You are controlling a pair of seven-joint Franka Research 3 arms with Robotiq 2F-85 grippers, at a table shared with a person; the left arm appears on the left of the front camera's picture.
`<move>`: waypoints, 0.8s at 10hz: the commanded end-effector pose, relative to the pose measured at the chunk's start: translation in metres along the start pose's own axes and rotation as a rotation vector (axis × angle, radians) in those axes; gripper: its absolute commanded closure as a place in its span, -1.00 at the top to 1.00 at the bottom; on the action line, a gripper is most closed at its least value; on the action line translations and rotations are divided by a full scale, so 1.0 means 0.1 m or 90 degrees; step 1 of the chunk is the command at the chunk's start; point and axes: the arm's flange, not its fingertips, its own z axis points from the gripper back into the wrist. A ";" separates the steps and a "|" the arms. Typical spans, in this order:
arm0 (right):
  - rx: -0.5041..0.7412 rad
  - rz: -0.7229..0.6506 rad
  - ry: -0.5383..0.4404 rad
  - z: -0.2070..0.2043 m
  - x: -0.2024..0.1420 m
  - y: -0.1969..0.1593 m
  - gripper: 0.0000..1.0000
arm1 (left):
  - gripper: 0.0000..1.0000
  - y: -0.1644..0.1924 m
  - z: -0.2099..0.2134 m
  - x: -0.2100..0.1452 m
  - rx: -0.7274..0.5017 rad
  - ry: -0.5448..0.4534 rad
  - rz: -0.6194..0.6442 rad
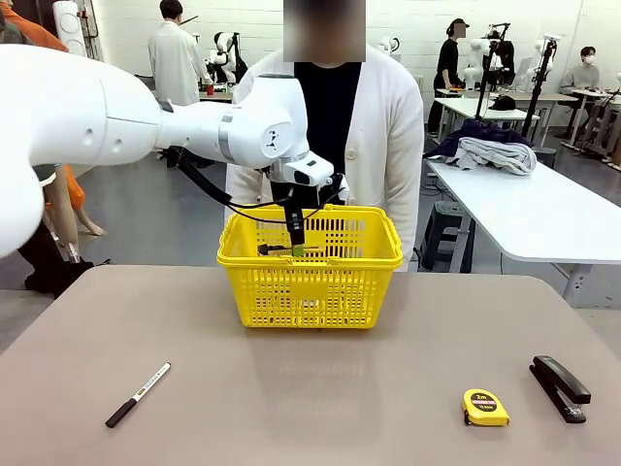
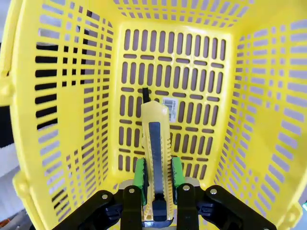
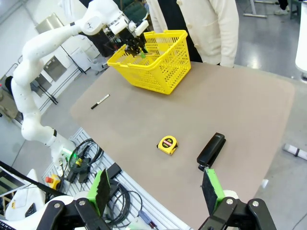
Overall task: Place the items the person wants into the basket.
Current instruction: Pick up the item the person points to and place it in the Market Basket.
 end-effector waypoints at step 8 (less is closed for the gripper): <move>0.007 0.007 -0.012 0.00 0.01 -0.01 1.00 | 0.00 0.36 -0.61 0.27 -0.046 0.007 -0.011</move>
